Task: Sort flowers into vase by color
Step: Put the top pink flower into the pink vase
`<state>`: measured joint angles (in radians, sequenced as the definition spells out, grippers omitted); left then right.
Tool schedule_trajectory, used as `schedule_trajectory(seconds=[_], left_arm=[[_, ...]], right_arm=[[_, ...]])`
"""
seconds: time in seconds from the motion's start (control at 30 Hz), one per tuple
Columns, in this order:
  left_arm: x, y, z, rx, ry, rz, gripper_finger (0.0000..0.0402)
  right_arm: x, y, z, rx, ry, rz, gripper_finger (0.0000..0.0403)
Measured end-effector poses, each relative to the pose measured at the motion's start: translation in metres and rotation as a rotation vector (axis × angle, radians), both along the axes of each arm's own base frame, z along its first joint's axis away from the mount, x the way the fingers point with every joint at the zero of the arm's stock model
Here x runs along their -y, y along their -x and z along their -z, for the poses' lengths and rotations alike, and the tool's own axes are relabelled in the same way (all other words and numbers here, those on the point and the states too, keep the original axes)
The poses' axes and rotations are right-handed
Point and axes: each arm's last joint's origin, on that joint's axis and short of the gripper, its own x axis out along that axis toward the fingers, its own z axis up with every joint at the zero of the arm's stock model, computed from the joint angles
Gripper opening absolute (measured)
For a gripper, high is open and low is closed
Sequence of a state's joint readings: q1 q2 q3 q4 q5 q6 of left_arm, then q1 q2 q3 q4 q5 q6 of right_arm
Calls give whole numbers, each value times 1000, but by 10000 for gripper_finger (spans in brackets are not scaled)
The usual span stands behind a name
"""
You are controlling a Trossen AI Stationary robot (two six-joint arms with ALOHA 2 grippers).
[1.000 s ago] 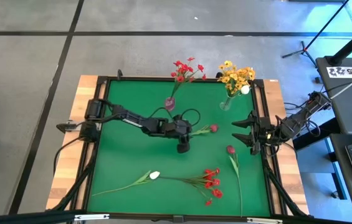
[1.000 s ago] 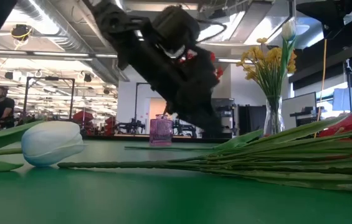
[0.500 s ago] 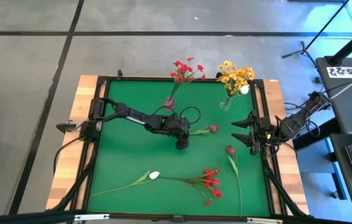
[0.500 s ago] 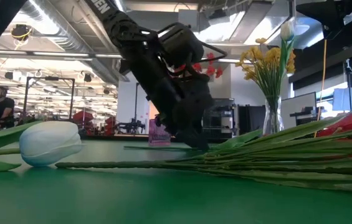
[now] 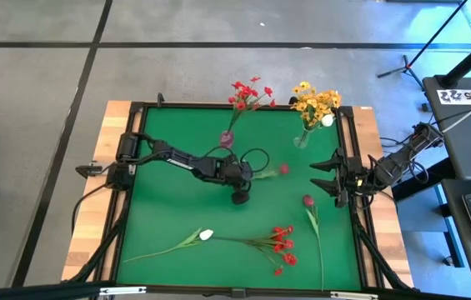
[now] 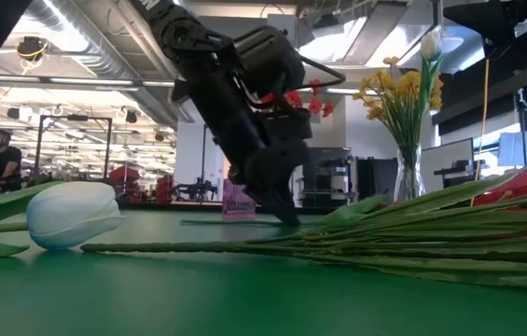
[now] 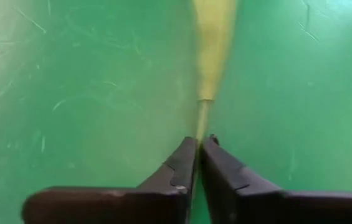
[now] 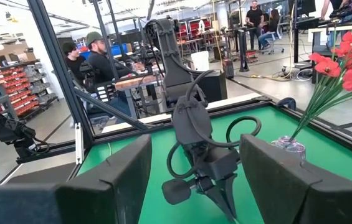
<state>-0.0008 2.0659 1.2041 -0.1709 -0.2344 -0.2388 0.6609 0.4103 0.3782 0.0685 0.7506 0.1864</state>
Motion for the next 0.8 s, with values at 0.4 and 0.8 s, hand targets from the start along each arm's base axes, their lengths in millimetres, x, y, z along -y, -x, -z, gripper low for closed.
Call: schedule_trajectory(seconds=[0.4,0.8], left_arm=[[2,12,-45,66,22,1,1],[21,34,-133,302,-94,-5,0]], right_arm=[[0,0,1,-4,-13,-2,241],[0,0,1,-6,-13,-8,241]])
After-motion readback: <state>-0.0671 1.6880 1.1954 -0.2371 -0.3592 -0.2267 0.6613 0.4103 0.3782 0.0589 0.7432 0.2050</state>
